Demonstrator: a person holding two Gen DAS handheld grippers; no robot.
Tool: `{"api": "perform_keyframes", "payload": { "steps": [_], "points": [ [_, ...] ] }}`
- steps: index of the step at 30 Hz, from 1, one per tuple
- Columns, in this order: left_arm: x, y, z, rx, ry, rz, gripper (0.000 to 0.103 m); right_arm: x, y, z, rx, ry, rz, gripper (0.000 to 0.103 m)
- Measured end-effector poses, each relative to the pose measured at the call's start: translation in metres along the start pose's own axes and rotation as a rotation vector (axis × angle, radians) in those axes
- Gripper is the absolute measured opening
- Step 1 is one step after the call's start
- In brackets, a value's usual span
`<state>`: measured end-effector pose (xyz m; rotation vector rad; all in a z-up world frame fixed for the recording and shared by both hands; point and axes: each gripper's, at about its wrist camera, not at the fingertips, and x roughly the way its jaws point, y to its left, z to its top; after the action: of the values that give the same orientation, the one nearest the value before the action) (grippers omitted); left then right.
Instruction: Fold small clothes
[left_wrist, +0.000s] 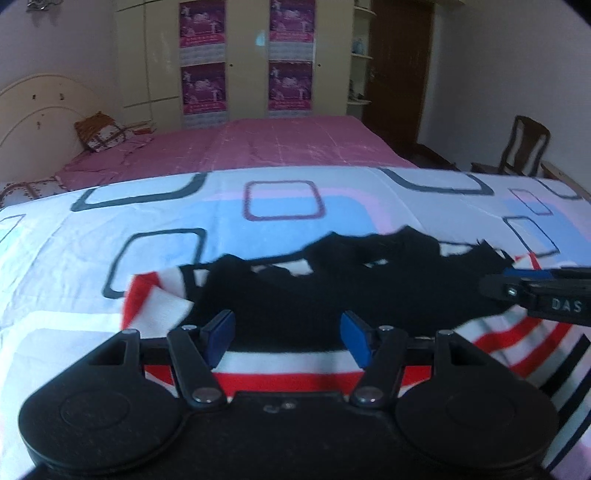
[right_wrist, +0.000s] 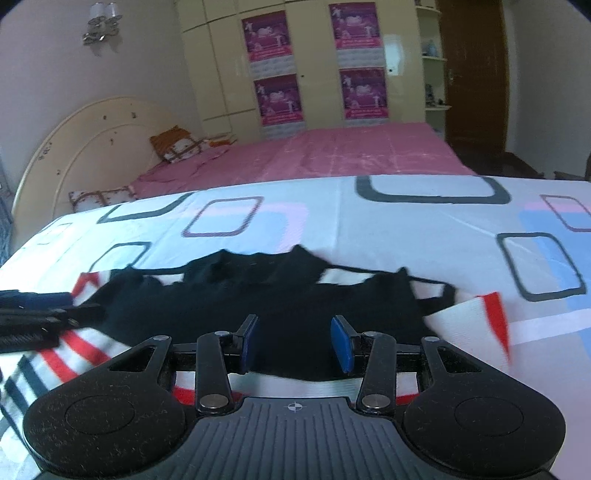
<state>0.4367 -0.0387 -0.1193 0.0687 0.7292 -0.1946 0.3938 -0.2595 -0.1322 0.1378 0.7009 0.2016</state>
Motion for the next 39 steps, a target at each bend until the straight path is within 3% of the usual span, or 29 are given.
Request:
{"api": "perform_keyframes", "payload": {
  "steps": [6,9,13,25,29,33,39],
  "points": [
    [0.015,-0.003,-0.018,0.038,0.068,0.037,0.064,0.008,0.007,-0.014,-0.061,0.04,-0.019,0.044],
    [0.016,0.009,-0.025,0.022,0.064,0.057,0.072,0.01,-0.01,-0.026,-0.066,0.064,-0.087,0.044],
    [0.013,0.021,-0.028,0.013,0.061,0.068,0.072,0.0,-0.043,-0.036,-0.038,0.053,-0.147,0.044],
    [0.002,0.024,-0.029,0.011,0.068,0.118,0.071,-0.009,-0.054,-0.043,-0.043,0.036,-0.176,0.044],
    [-0.021,0.02,-0.028,0.006,0.035,0.125,0.067,-0.023,-0.05,-0.035,0.031,0.007,-0.13,0.044],
    [-0.04,0.008,-0.032,0.018,0.006,0.085,0.067,-0.034,-0.023,-0.035,0.0,-0.017,-0.058,0.044],
    [-0.04,-0.009,-0.045,0.041,0.017,0.054,0.067,-0.029,0.018,-0.047,-0.027,0.022,0.031,0.044]
  ]
}}
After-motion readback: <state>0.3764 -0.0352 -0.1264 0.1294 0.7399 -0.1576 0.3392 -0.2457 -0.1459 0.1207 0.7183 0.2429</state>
